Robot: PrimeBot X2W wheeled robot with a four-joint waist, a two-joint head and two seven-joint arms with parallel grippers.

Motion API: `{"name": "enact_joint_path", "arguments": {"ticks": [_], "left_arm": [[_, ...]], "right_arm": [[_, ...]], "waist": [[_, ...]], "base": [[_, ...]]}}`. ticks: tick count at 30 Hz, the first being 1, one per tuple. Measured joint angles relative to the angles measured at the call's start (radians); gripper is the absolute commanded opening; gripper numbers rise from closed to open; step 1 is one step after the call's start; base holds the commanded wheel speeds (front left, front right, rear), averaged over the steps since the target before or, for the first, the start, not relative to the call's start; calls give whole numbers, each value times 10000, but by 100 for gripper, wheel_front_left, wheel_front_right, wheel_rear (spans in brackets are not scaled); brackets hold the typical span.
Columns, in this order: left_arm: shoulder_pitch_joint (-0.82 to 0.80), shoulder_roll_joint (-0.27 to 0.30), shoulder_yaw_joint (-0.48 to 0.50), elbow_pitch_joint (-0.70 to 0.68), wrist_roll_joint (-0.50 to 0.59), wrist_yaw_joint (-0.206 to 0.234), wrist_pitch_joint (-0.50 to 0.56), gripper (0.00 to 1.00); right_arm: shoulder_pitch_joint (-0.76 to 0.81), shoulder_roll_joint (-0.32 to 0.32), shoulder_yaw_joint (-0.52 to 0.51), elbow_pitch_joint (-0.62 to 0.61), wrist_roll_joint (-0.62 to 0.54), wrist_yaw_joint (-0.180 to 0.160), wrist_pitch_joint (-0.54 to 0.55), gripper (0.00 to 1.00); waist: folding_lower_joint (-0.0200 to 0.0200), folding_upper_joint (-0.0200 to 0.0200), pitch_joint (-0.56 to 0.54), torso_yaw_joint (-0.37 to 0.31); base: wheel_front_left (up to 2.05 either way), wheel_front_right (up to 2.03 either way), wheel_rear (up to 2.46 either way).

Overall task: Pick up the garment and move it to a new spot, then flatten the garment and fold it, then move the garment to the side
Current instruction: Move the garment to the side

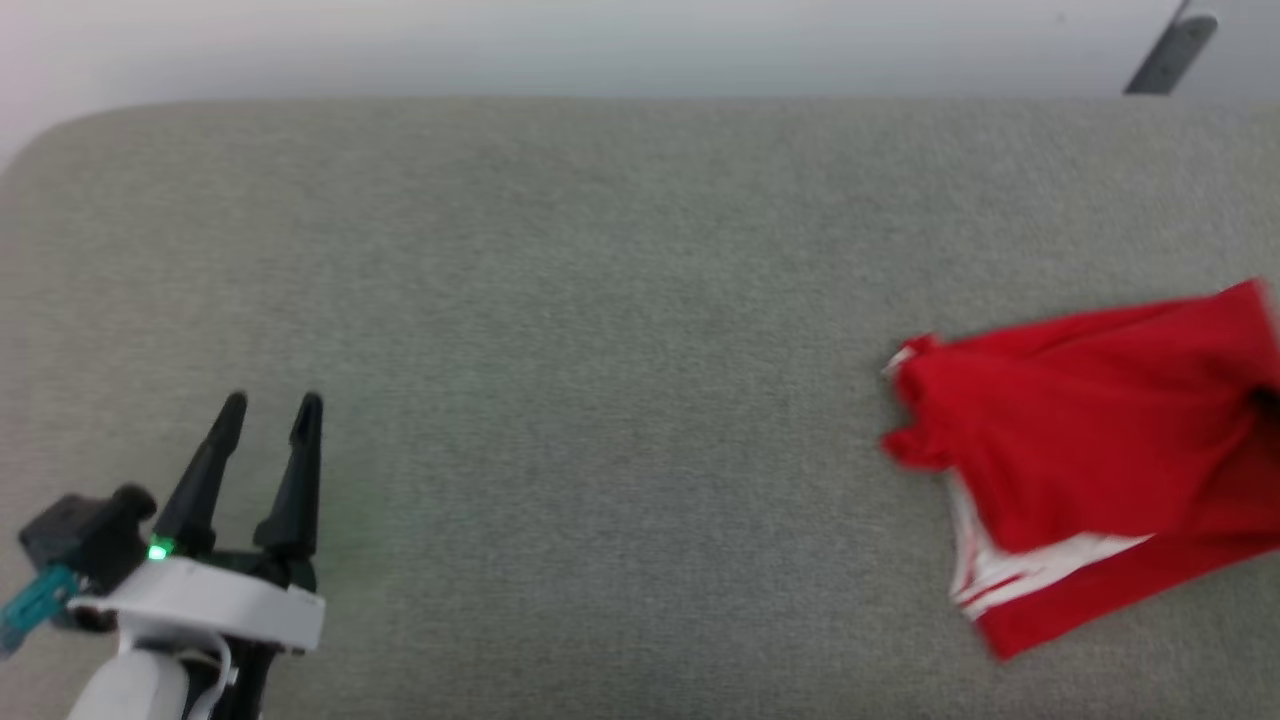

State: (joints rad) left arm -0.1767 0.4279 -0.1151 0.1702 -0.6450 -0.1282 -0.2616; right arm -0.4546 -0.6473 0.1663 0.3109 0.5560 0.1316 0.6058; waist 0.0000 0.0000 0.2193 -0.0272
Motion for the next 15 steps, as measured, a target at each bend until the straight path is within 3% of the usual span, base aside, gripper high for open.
{"name": "enact_joint_path", "arguments": {"ticks": [15], "left_arm": [[-1681, 545, -1264, -59, -263, -2, -2, 100]], "right_arm": [[-2169, -1398, -493, 2071, -1455, 0, -1634, 0]], "waist": [[0, 0, 1369, -851]], "base": [[0, 0, 0]]}}
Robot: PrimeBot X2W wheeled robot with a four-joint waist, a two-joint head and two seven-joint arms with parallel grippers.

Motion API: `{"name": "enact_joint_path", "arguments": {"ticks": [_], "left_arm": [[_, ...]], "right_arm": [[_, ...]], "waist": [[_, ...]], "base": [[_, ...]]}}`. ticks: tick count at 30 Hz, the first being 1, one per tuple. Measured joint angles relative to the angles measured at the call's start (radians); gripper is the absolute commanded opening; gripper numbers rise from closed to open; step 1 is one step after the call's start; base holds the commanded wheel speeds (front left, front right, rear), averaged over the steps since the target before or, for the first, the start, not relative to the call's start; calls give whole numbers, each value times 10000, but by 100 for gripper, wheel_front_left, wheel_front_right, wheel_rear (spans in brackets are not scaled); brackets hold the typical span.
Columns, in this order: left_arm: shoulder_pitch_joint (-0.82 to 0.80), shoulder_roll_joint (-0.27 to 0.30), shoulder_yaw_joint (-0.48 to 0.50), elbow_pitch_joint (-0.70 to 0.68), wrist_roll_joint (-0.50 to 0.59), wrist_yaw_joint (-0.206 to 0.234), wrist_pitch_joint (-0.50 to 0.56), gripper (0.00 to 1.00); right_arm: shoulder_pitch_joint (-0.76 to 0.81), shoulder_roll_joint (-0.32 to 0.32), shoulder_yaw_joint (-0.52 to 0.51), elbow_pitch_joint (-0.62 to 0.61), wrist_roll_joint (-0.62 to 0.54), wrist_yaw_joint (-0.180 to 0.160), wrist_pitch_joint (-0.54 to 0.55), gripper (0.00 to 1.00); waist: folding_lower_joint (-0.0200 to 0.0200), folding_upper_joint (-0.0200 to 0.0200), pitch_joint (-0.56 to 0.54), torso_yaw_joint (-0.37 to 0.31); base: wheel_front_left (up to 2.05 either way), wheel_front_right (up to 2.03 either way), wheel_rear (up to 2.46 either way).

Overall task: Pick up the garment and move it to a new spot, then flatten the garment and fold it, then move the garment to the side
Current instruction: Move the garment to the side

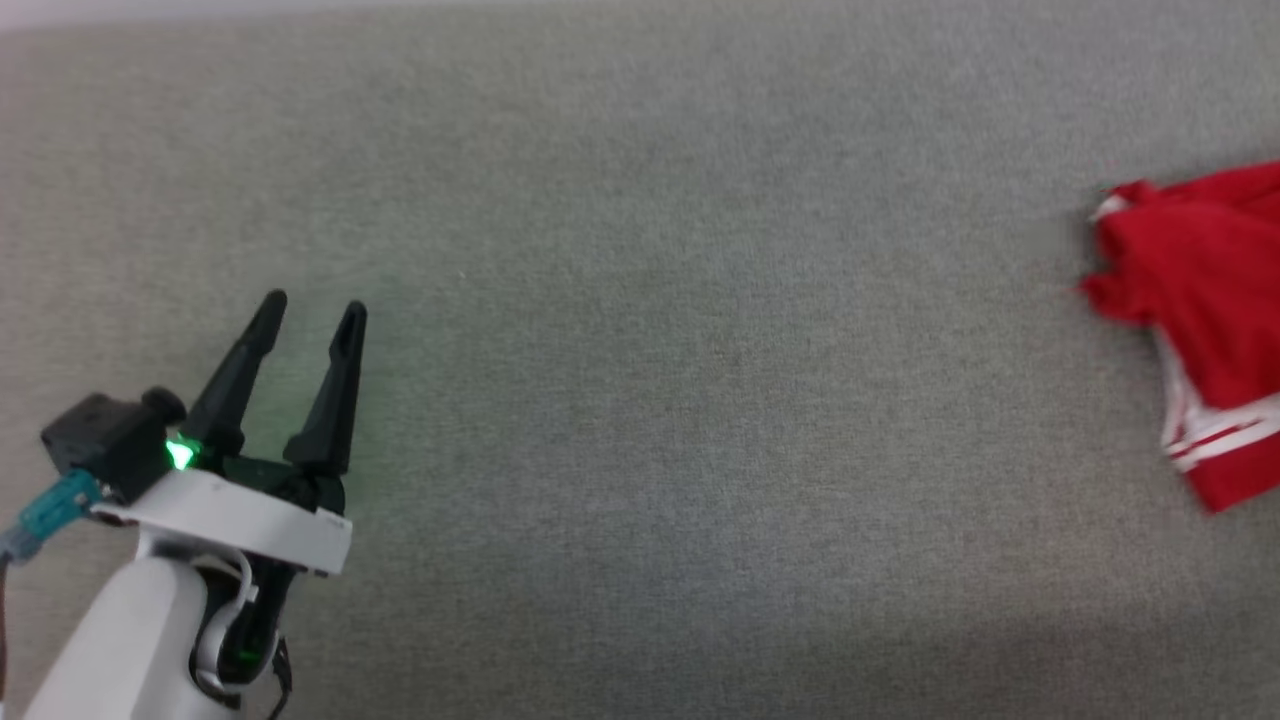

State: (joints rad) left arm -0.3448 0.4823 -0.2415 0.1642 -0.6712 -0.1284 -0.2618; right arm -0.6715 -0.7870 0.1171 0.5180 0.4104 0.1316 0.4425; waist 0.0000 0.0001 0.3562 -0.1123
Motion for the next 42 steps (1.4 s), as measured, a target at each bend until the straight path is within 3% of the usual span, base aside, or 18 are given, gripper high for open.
{"name": "enact_joint_path", "arguments": {"ticks": [6, 21, 22, 23, 24, 25, 32, 42], "left_arm": [[-353, 215, -291, -4, -86, -2, 0, 100], [-784, 360, -654, 199, -245, -4, 2, 100], [-785, 366, -654, 209, -245, -4, 2, 100], [-790, 366, -656, 215, -245, -6, 2, 100], [-790, 368, -656, 226, -245, -6, 2, 100], [-789, 366, -648, 244, -245, -6, 2, 100], [-639, 301, -518, 307, -242, -6, 2, 100], [192, 105, 161, 288, -151, -6, 0, 100]], "right_arm": [[-634, -94, -884, 1129, -974, 0, -594, 0], [-862, 1432, -3074, 3049, -3110, 0, -974, 0], [-910, 1496, -3177, 3080, -3258, 0, -1099, 5], [-965, 1532, -3235, 3072, -3452, 0, -1216, 34], [-1013, 1555, -3289, 3068, -3649, 0, -1269, 85], [-1073, 1605, -3425, 3070, -3739, 0, -1354, 100], [-1451, 1990, -3616, 2930, -4466, 0, -1546, 100], [-1477, 2801, -2924, 2228, -4130, 0, -2993, 100]], "waist": [[0, 0, 545, -126], [0, 0, 1081, 264], [0, 0, 1079, 289], [0, 0, 1070, 309], [0, 0, 1052, 324], [0, 0, 1026, 335], [0, 0, 683, 360], [0, 0, -295, 388]], "base": [[0, 0, 0], [0, 0, 0], [0, 0, 0], [0, 0, 0], [0, 0, 0], [0, 0, 0], [0, 0, 0], [0, 0, 0]]}}
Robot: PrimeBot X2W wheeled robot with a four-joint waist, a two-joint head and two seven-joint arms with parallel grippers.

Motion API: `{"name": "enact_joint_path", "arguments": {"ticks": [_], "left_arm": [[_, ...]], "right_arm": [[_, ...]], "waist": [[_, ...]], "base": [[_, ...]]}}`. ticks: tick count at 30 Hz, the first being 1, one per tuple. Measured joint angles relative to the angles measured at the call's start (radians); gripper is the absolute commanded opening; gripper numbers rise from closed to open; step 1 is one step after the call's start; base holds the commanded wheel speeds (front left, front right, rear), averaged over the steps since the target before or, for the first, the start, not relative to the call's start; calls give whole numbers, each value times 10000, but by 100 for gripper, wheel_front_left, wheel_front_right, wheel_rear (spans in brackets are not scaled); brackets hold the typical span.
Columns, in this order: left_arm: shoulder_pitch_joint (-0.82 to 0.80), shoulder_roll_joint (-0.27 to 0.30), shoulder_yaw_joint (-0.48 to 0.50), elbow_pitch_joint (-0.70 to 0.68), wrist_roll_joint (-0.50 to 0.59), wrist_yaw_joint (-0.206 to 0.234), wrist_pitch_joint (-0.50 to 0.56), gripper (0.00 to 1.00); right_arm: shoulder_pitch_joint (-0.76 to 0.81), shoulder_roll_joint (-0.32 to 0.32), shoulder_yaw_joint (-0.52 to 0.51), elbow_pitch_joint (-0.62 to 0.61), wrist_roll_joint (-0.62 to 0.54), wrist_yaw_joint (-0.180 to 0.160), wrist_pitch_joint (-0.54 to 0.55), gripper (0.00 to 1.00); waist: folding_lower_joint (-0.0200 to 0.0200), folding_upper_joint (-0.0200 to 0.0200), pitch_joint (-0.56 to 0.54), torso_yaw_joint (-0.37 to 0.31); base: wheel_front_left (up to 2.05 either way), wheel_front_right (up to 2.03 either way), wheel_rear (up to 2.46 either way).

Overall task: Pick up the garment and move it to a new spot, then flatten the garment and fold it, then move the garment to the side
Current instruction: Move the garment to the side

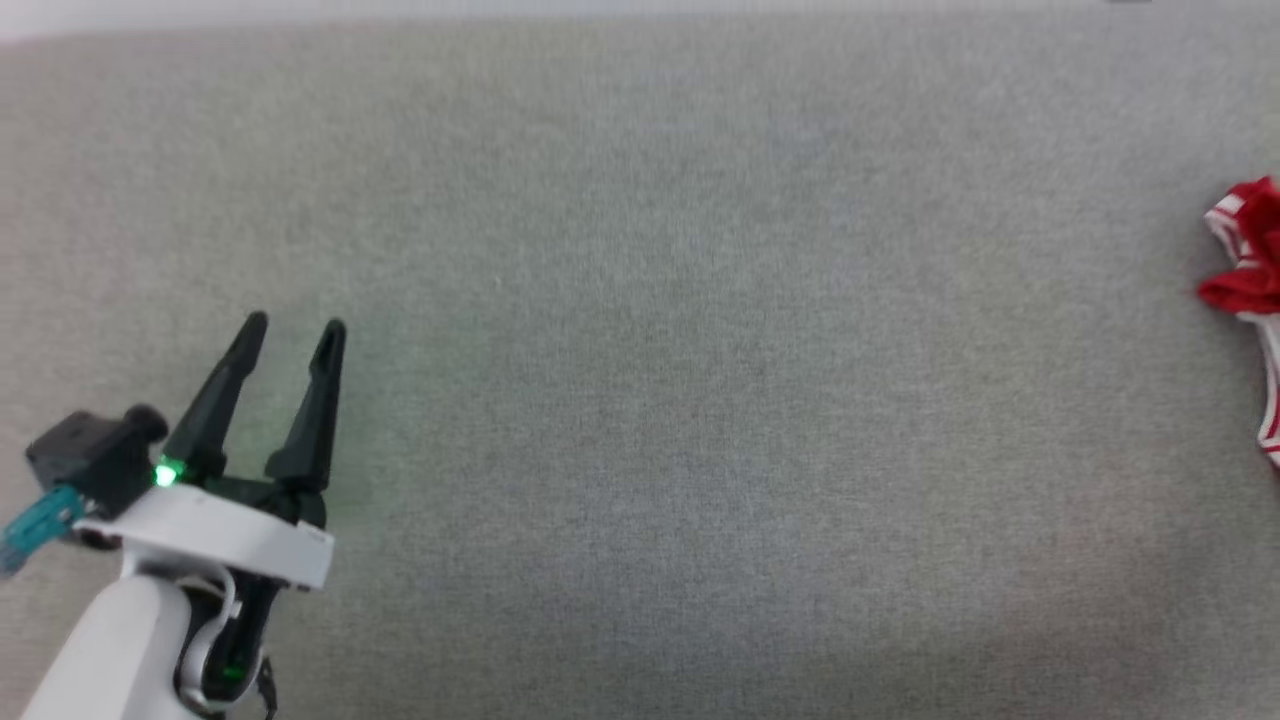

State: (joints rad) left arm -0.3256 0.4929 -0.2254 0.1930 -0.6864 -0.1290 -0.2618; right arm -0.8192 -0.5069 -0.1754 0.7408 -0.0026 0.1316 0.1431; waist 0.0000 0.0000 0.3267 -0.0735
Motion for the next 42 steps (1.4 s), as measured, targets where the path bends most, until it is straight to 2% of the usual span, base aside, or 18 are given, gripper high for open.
{"name": "enact_joint_path", "arguments": {"ticks": [14, 19, 31, 42], "left_arm": [[1756, -512, 1404, 104, 644, 0, 2, 100], [2471, -604, 1645, 146, 978, 0, 2, 100], [3868, -1009, 2763, -301, 1436, 0, 0, 100], [4588, -1256, 3060, -466, 1511, 0, 2, 100]], "right_arm": [[2607, 1333, 1572, -1438, 1216, 0, -2880, 100], [3585, 1605, 2057, -1820, 1457, 0, -3609, 100], [5823, 2466, 1918, -3402, 1363, 0, -4042, 100], [7727, 3239, 1488, -4811, 1122, 0, -4044, 100]], "waist": [[0, 0, -1849, 52], [0, 0, -2471, 72], [0, 0, -3309, 292], [0, 0, -3460, 621]], "base": [[0, 0, 0], [0, 0, 0], [0, 0, 0], [0, 0, 0]]}}
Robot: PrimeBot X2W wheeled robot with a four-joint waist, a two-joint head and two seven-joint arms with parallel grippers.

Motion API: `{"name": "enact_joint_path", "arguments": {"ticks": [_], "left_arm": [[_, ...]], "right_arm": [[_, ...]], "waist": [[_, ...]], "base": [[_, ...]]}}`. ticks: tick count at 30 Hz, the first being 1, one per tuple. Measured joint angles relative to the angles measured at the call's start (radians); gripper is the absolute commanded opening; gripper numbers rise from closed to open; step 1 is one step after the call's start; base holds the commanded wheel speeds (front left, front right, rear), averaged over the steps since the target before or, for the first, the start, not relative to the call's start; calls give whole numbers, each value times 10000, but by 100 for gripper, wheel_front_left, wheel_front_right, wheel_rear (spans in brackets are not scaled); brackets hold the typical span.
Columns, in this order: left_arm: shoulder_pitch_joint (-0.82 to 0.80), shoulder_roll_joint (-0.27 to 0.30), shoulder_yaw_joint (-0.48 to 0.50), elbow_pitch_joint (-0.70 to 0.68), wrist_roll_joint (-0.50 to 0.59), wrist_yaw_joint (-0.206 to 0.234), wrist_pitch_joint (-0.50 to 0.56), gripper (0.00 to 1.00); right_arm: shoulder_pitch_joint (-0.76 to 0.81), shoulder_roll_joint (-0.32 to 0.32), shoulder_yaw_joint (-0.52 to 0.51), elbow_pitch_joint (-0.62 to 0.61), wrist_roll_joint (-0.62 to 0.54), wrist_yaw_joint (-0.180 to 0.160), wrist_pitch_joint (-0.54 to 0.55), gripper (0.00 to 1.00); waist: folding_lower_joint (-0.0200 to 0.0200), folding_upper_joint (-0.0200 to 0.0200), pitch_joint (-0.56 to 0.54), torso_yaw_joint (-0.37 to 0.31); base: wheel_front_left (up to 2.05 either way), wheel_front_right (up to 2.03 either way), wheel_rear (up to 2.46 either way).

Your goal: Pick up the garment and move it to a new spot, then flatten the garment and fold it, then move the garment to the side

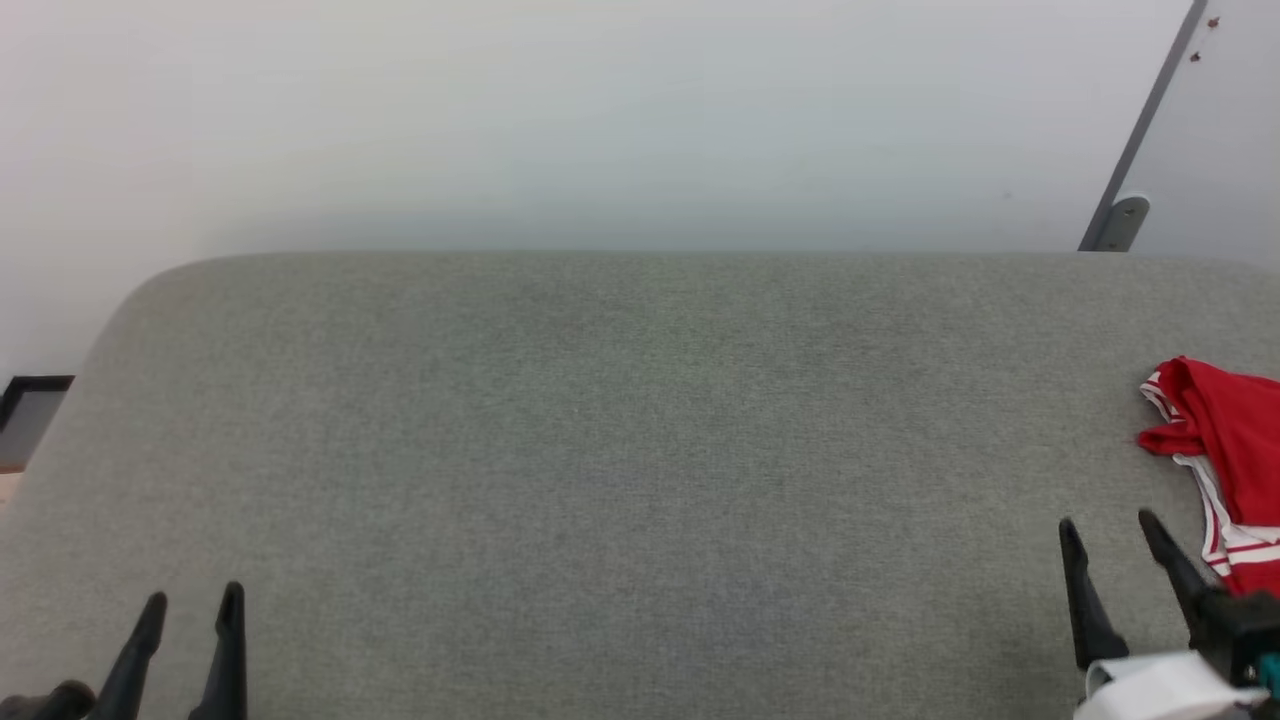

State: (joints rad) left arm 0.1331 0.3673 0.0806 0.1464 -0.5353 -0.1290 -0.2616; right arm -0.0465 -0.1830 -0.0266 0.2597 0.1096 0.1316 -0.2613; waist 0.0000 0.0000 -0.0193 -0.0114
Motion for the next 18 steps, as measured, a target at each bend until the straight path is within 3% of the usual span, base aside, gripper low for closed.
{"name": "enact_joint_path", "arguments": {"ticks": [18], "left_arm": [[21, 98, -56, -320, 88, 0, 0, 100]], "right_arm": [[802, 510, -297, -650, -265, 0, 0, 100]], "waist": [[0, 0, 40, 78]], "base": [[0, 0, 0]]}}
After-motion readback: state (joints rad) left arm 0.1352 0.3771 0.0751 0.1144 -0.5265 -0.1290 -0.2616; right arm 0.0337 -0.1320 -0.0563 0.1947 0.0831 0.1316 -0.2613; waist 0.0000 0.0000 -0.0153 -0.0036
